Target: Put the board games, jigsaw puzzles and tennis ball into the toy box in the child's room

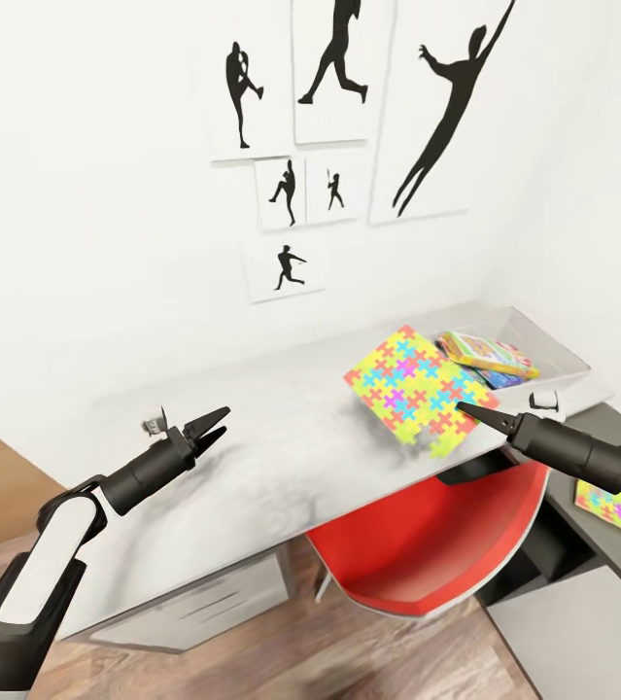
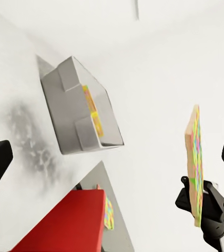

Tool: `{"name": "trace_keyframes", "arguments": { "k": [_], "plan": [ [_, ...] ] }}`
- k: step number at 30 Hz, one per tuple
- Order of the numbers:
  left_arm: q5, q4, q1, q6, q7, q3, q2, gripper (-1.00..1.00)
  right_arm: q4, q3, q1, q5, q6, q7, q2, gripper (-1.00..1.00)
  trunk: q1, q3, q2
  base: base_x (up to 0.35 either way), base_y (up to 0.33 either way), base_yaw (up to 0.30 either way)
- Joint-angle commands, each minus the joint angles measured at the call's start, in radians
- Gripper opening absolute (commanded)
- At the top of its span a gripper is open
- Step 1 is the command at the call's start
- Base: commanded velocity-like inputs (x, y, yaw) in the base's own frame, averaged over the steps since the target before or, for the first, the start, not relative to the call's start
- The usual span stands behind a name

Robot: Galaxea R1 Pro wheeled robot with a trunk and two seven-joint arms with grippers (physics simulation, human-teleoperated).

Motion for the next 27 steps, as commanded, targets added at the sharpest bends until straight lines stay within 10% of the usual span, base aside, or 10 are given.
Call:
{"name": "trace_keyframes", "arguments": {
  "k": [1,27],
  "plan": [
    [0.004,0.0,-0.001,0.004,0.0,0.0,0.001,1.0,0.0,-0.001,-0.001,0.005,0.003,0.006,0.0,-1.0,0.001,0.0,-0.002,0.122,-0.166,-0.008],
    [0.004,0.0,0.0,0.004,-0.003,0.003,0.001,1.0,0.0,-0.001,-0.001,0.005,0.003,0.006,0.0,-1.0,0.001,0.026,-0.002,0.159,-0.21,0.062]
  ]
}}
